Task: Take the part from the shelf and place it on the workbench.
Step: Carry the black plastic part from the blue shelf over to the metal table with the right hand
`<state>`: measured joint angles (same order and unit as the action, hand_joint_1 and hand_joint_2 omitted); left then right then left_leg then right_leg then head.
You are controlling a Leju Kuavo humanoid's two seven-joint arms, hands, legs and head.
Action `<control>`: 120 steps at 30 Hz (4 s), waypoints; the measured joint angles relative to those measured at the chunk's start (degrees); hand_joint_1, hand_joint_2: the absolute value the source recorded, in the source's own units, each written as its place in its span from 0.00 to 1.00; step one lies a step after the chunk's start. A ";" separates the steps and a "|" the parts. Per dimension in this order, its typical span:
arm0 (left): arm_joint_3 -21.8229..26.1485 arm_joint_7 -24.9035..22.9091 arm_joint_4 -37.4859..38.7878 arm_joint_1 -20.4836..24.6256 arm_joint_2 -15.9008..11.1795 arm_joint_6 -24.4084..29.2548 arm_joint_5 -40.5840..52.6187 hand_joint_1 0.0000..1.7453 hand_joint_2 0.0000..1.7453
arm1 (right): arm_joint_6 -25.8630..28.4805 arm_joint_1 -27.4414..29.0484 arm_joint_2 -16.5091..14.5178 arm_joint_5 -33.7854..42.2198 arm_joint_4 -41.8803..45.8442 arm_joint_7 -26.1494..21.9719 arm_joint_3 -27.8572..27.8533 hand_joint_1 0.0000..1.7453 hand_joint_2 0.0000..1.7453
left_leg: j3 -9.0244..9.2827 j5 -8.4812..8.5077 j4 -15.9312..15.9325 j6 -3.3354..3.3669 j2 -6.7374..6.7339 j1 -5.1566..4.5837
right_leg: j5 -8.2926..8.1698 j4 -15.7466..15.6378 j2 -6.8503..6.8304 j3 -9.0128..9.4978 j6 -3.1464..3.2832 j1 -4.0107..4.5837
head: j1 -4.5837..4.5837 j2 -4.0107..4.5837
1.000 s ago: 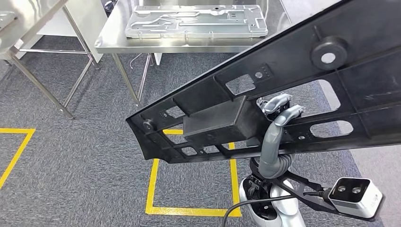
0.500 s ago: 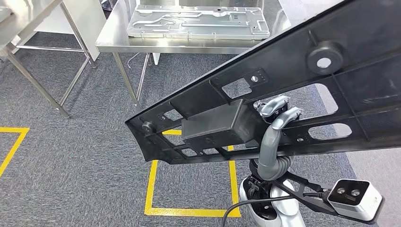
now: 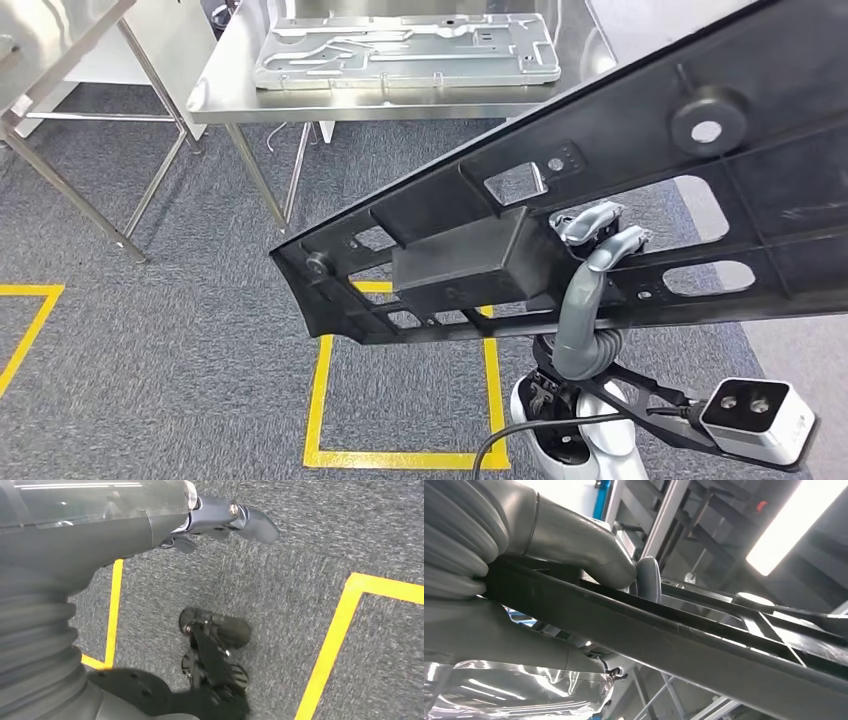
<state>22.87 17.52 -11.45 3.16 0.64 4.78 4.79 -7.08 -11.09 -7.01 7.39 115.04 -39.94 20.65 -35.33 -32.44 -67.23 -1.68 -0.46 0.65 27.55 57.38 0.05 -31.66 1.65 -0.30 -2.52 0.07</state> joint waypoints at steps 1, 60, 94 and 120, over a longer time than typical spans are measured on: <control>0.02 0.00 0.00 -0.10 0.00 0.01 0.07 0.00 1.00 | -0.01 0.06 -0.04 0.00 -0.01 0.01 -0.01 1.00 1.00 | -2.77 -1.03 -4.22 -0.09 0.00 0.02 | 0.41 0.00 0.07 0.46 0.13 0.11 | 0.00 0.00; 1.70 0.37 0.02 0.21 0.09 0.18 2.60 0.00 1.00 | -3.36 1.54 -1.39 1.80 1.87 0.00 -2.47 1.00 1.00 | 5.38 1.30 4.30 1.25 -0.92 -0.58 | -1.79 0.44 -0.83 -1.51 -0.38 0.21 | -0.01 -0.01; 3.02 0.48 0.04 -0.17 0.05 0.23 3.51 0.00 1.00 | -3.07 1.83 -2.41 1.86 1.76 0.01 -3.88 1.00 1.00 | -2.28 -2.05 -5.87 0.43 0.03 -0.09 | -1.25 0.24 0.11 -0.98 -0.20 0.25 | 0.03 -0.01; 4.26 0.69 0.07 -0.35 -0.03 0.26 3.40 0.00 1.00 | -3.72 2.08 -2.52 2.79 1.50 0.05 -4.05 1.00 1.00 | 6.35 3.70 7.43 0.96 0.37 -0.34 | -3.07 0.42 0.09 -3.17 -0.73 0.39 | 0.02 -0.01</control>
<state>27.14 18.21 -11.39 2.80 0.61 5.03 8.20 -10.80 -9.02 -9.53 10.17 116.54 -39.89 16.59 -28.99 -28.73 -59.81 -0.73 -0.09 0.32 24.48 57.80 0.14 -34.83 0.92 0.09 -2.50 0.05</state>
